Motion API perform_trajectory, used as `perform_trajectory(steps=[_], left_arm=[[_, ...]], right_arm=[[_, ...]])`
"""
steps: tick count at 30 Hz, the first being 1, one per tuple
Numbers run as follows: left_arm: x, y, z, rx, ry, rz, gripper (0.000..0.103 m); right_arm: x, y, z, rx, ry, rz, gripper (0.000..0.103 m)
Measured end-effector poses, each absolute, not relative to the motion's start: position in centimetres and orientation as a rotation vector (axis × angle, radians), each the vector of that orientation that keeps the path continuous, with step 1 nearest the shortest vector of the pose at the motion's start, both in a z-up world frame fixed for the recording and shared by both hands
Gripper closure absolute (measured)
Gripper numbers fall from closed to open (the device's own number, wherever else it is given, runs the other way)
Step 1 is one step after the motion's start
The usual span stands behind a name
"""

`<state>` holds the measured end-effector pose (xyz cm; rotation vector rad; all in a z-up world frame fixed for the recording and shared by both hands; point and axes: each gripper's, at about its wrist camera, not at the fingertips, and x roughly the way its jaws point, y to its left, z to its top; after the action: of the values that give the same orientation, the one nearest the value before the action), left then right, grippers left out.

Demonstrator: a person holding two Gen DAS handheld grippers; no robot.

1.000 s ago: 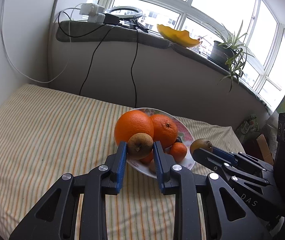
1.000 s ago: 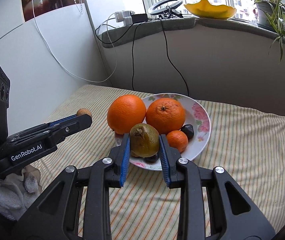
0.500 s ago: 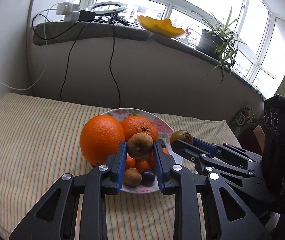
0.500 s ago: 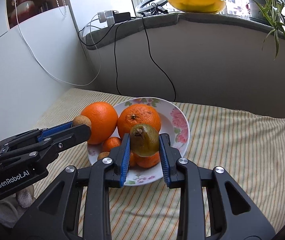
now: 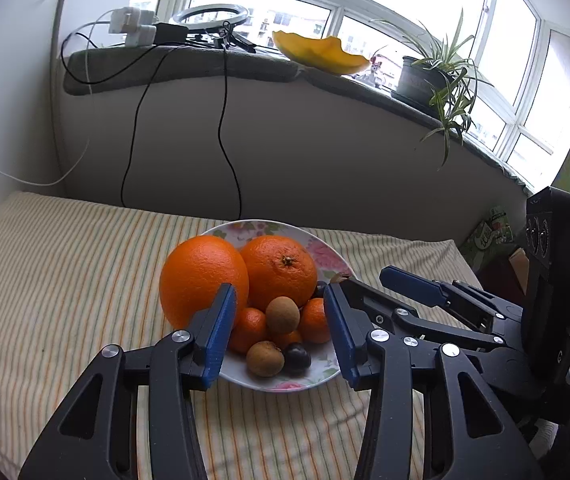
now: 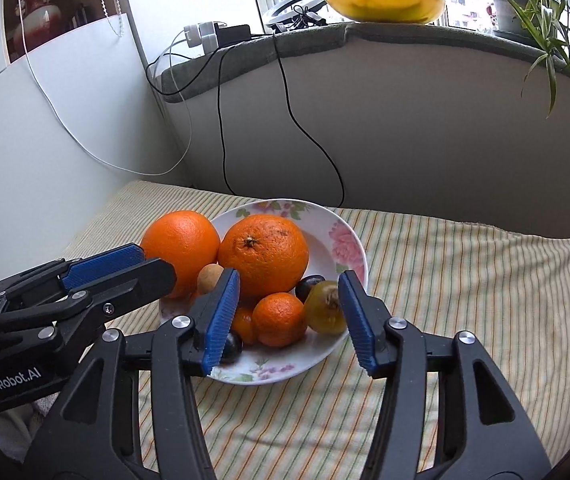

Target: Organize fruits

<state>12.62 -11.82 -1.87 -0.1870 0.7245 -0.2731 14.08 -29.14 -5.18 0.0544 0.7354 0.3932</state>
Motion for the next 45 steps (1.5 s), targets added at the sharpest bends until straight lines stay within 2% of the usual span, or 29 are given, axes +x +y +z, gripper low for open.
perform_trajectory(steps=[3,13,15,17,21,23,30,40,45], left_arm=[[12.5,-11.7,-1.8,-0.185,0.725,-0.272,0.059],[11.6,-11.1,-1.3,-0.188,0.713,-0.260,0.055],[11.4,-11.0,-1.2,-0.188,0.710,-0.258,0.053],[11.1,-10.9,-1.1,-0.190,0.707,-0.254,0.045],[10.6,-10.8,-0.9,-0.183,0.704,-0.247,0.044],[10.4,-10.7,-0.9,-0.181,0.702,-0.239,0.036],[9.6,-10.4,-1.2,-0.167,0.715,-0.229,0.035],[7.9,-9.7,-1.2,-0.126,0.718,-0.177,0.026],[6.8,-9.3,-1.3,-0.096,0.711,-0.133,0.026]], right_arm=[[13.8,-29.2,-4.9,0.051,0.726,0.386,0.040],[12.7,-29.4,-4.2,0.055,0.708,0.371,0.034],[12.4,-29.4,-4.0,0.057,0.705,0.369,0.034],[12.1,-29.4,-3.8,0.056,0.700,0.367,0.033],[11.3,-29.5,-3.5,0.059,0.686,0.350,0.025],[11.0,-29.7,-3.3,0.061,0.682,0.343,0.023],[9.8,-29.8,-2.9,0.038,0.669,0.298,0.014],[7.3,-30.0,-2.5,0.017,0.645,0.228,0.004],[6.3,-30.0,-2.2,0.018,0.640,0.203,0.001]])
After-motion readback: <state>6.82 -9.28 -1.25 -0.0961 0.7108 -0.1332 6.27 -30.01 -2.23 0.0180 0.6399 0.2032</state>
